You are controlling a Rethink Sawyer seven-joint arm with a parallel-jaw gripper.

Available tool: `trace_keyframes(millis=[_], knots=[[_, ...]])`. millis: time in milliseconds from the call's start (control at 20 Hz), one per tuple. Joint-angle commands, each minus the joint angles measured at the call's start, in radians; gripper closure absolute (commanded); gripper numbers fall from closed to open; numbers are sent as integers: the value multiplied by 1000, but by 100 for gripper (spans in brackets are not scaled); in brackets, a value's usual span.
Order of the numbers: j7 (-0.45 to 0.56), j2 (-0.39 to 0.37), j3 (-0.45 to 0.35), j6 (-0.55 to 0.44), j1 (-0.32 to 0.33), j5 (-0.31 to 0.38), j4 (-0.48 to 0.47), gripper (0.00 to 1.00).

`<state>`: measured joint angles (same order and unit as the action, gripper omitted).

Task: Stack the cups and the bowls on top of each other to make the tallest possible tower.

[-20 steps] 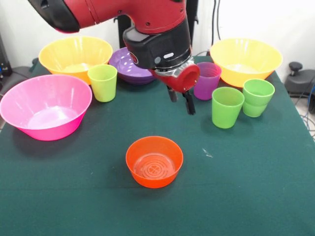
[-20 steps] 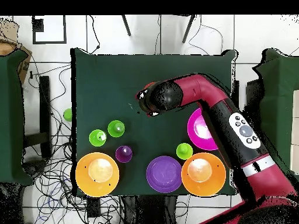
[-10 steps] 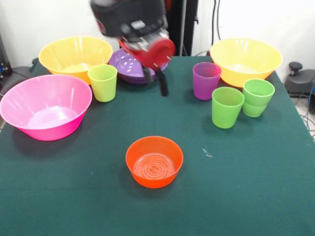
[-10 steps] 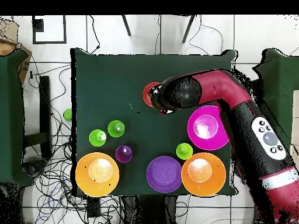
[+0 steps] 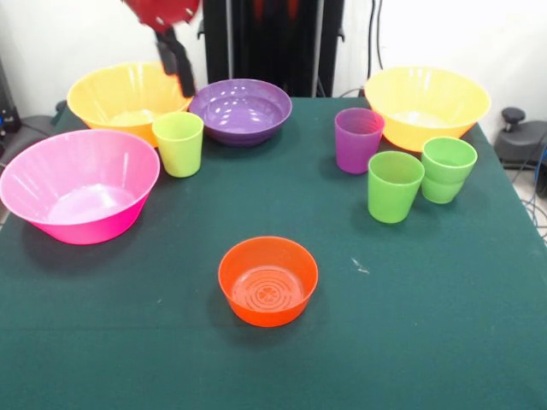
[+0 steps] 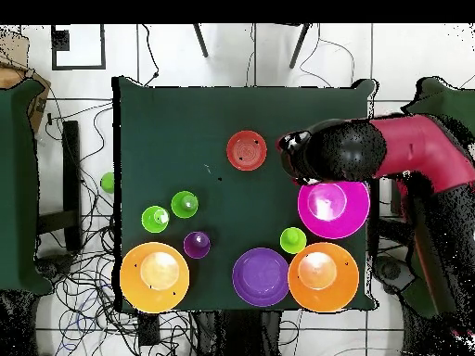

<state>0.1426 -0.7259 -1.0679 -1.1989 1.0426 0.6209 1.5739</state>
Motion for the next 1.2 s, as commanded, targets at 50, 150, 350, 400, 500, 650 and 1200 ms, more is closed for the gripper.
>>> trace_keyframes(millis=[50, 150, 350, 400, 500, 650, 1200], knots=[[-84, -51, 57, 43, 43, -4, 225, 0], [-100, -58, 51, 83, 76, -13, 267, 0], [-126, -85, 39, 147, 125, -28, 347, 0], [-136, -89, 42, 154, 135, -34, 367, 0], [-150, -104, 39, 184, 162, -44, 405, 0], [-180, -132, 35, 231, 189, -55, 461, 0], [-276, -219, 51, 385, 226, -116, 641, 0]])
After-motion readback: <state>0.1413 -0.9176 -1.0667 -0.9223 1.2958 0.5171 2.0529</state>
